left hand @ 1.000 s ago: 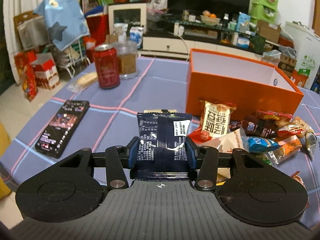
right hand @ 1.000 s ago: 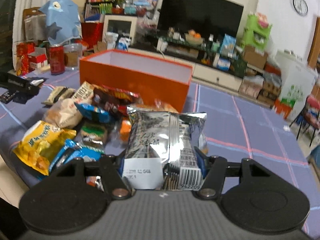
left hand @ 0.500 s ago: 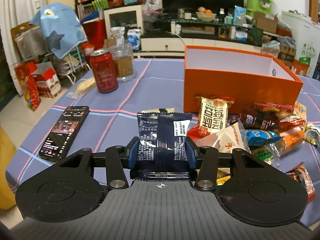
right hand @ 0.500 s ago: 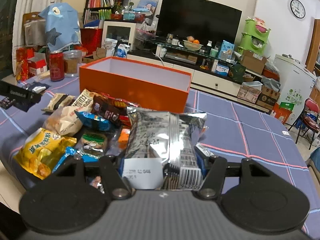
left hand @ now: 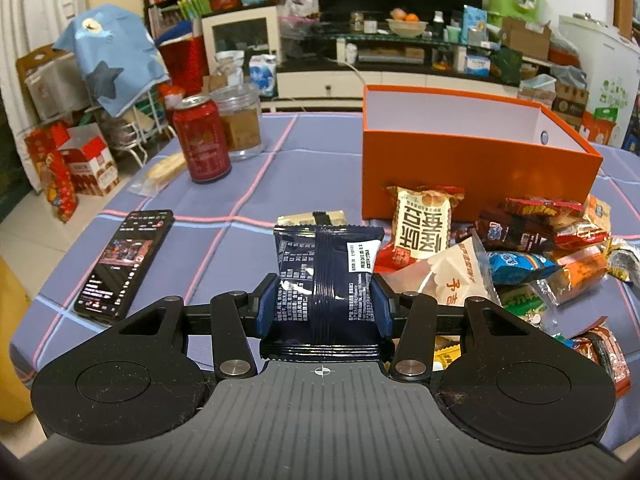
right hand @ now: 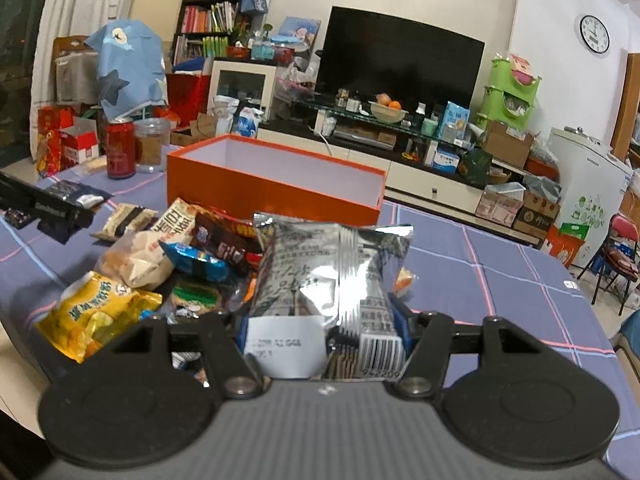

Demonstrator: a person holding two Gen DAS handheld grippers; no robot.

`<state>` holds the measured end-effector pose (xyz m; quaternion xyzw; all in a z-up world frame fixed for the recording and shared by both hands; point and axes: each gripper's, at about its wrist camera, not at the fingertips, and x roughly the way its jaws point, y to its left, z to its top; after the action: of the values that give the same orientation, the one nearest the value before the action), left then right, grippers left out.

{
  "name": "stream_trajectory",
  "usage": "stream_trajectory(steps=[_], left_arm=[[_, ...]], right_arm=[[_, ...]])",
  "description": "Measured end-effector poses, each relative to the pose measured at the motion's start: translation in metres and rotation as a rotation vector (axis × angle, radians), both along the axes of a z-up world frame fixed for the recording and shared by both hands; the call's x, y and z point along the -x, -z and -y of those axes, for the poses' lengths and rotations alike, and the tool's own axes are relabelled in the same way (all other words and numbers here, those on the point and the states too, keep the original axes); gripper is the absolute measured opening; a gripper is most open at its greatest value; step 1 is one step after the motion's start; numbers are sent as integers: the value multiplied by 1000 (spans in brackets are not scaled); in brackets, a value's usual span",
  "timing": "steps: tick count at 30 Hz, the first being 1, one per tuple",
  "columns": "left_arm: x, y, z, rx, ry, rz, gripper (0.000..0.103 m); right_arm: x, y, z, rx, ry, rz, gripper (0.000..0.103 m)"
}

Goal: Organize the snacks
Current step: 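Carry both held packets over the orange box with both tools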

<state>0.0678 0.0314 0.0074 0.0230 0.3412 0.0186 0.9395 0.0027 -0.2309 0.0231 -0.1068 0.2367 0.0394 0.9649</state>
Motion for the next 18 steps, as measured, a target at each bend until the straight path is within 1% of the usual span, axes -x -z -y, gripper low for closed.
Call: stream_trajectory(steps=[4, 9, 18], left_arm=[[0, 1, 3, -8, 5, 5, 20], [1, 1, 8, -24, 12, 8, 20], [3, 0, 12, -25, 30, 3, 20]], right_arm=[[1, -2, 2, -4, 3, 16, 62], [-1, -1, 3, -6, 8, 2, 62], [-2, 3, 1, -1, 8, -14, 62]])
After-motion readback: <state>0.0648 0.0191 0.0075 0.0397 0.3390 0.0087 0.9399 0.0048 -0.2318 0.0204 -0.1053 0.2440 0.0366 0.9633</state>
